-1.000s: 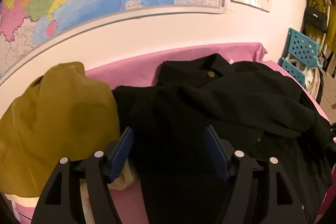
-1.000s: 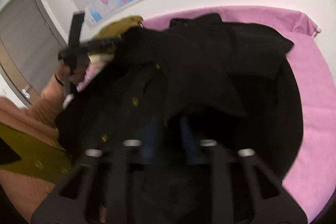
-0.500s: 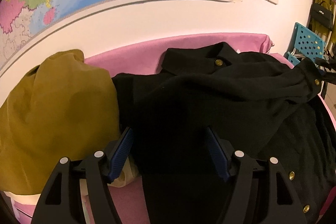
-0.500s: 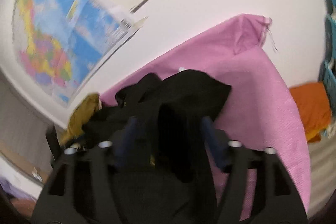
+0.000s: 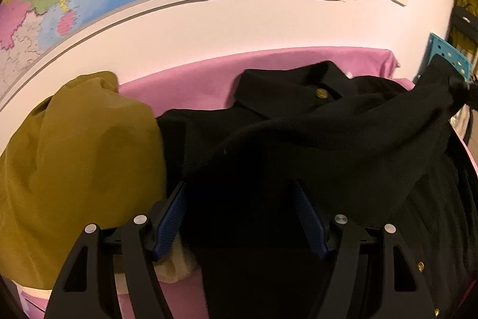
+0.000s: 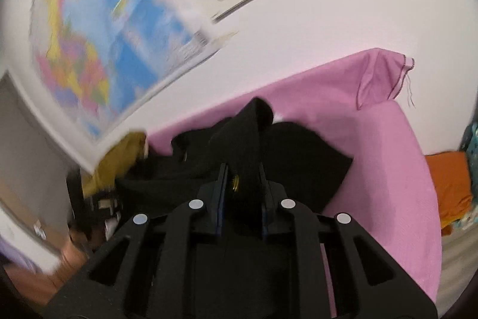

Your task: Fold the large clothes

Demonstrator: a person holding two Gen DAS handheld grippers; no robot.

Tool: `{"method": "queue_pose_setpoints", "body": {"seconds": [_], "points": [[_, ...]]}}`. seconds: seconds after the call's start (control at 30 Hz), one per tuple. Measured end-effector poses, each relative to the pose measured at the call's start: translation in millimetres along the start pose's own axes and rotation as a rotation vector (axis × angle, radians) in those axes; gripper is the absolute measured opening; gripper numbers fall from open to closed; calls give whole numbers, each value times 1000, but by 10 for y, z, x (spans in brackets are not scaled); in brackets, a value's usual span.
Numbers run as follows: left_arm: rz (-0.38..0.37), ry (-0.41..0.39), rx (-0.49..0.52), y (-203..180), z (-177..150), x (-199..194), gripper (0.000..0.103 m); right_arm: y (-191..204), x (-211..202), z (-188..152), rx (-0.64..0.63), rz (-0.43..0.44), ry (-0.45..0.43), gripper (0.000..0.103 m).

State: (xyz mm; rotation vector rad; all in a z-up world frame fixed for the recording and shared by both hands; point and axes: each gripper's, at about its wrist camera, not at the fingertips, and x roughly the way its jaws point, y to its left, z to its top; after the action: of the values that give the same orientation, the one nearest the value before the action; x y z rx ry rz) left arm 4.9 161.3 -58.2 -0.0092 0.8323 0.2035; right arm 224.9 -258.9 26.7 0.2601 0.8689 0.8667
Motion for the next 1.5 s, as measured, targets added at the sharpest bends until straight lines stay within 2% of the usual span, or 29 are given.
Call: {"method": "queue_pose_setpoints", "body": {"seconds": [0.03, 0.07, 0.1, 0.13, 0.2, 0.27, 0.33, 0.4, 0.47, 0.5, 0.53, 0.6, 0.63, 0.67, 0.7, 0.73, 0.77, 0.8, 0.83, 0.9, 1.0, 1.07, 1.13, 1.27, 1.5], "points": [[13, 11, -2, 11, 2, 27, 70, -45, 112, 24, 11, -19, 43, 26], [29, 22, -1, 11, 4, 52, 72, -96, 277, 25, 12, -83, 109, 31], [50, 35, 1, 12, 2, 88, 74, -143, 410, 10, 13, -164, 156, 47], [53, 39, 0, 10, 0, 104, 74, -201, 518, -25, 24, -212, 194, 50], [55, 35, 3, 11, 5, 110, 75, -228, 530, -62, 33, -192, 182, 53], [50, 35, 1, 22, 6, 94, 75, -203, 428, -94, 24, -179, 134, 64], [41, 33, 3, 31, 12, 79, 74, -118, 289, -149, -24, -156, 89, 64], [35, 29, 11, 32, 13, 66, 74, -11, 245, -192, -97, -153, 84, 62], [36, 30, 15, 35, 9, 83, 75, 25, 287, -240, -133, -177, 114, 41], [39, 31, 12, 33, 9, 92, 75, 19, 302, -243, -129, -175, 133, 24], [38, 29, 5, 37, 8, 86, 75, 13, 276, -232, -122, -159, 127, 19], [35, 22, 1, 32, 1, 51, 75, -9, 201, -223, -91, -106, 100, 19], [31, 18, -2, 36, -10, 20, 75, -36, 204, -234, -77, -109, 107, 21], [24, 14, -4, 42, -13, -1, 78, -66, 233, -254, -77, -152, 122, 24], [16, 7, -7, 53, -28, -39, 79, -66, 290, -274, -88, -221, 141, 32], [10, -8, -11, 73, -59, -105, 79, -78, 306, -295, -94, -260, 157, 35], [5, -19, -12, 93, -93, -170, 80, -85, 259, -314, -89, -256, 145, 36], [-3, -30, -13, 112, -129, -236, 81, -74, 192, -320, -84, -246, 122, 47], [-9, -40, -15, 129, -164, -298, 81, -28, 80, -331, -93, -249, 82, 53], [-25, -64, -22, 178, -271, -464, 84, 93, -56, -374, -148, -254, 41, 54], [-53, -76, -41, 225, -473, -657, 85, 205, -181, -485, -178, -226, 41, 68], [-85, -52, -56, 244, -644, -719, 86, 219, -252, -589, -175, -197, 56, 70], [-99, -21, -59, 245, -798, -732, 87, 219, -315, -712, -166, -185, 79, 77], [-111, 45, -63, 230, -1116, -761, 87, 83, -543, -1067, -103, -131, 108, 79], [-209, 113, -92, 220, -1483, -928, 87, -108, -926, -1624, -9, -44, 114, 84]]}}
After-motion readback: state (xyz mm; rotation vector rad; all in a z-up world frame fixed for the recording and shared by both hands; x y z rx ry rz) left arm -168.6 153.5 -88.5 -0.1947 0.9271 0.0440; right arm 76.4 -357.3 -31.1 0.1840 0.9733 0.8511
